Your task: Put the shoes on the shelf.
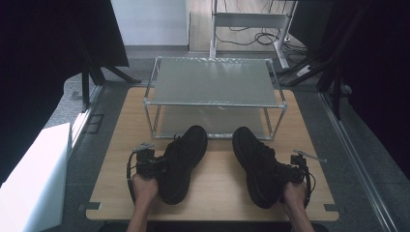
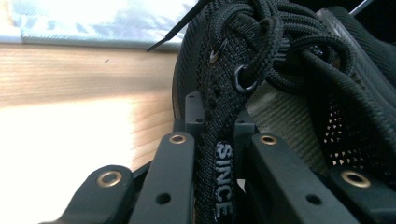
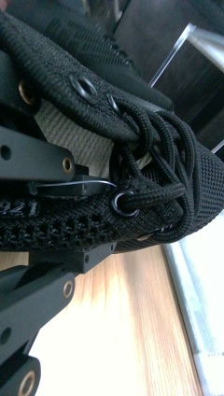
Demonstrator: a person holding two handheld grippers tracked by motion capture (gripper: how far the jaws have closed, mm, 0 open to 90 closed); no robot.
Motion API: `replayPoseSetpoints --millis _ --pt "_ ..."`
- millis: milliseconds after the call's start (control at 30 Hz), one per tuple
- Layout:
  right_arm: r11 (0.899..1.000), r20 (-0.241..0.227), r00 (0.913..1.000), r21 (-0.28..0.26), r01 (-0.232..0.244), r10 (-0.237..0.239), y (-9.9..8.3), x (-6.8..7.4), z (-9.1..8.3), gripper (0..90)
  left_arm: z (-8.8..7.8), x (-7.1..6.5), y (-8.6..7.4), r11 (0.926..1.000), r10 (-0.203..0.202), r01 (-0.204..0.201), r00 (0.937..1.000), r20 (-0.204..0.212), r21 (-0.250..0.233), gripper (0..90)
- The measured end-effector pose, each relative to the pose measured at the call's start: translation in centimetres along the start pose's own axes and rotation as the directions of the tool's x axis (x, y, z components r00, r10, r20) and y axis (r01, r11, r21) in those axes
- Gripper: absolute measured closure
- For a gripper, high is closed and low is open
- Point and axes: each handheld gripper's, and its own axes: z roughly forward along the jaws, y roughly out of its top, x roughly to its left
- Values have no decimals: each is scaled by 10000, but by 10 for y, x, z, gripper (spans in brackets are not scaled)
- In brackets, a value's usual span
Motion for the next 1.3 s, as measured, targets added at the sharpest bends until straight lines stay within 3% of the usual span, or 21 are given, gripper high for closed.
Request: replayPoseSetpoints --millis 300,533,733,1000,1300 --pt "9988 -863 9956 -300 -386 359 8 11 -5 733 -11 -12 6 9979 -373 405 9973 626 -506 830" --pt "9990 -1344 9909 -413 -150 93 17 28 -6 734 -21 -27 13 9959 -149 231 9956 924 -880 829" --pt "9983 -1745 9844 -498 -293 202 23 40 -8 733 -31 -34 19 9922 -121 258 9937 1111 -1222 828" --pt "9962 -2165 9756 -695 -516 355 34 55 -10 732 -41 -40 30 9844 -438 673 9887 1436 -1625 827" --pt "9932 -2204 9750 -1044 -515 274 52 76 -7 731 -45 -55 51 9745 -462 778 9874 1511 -2103 825"
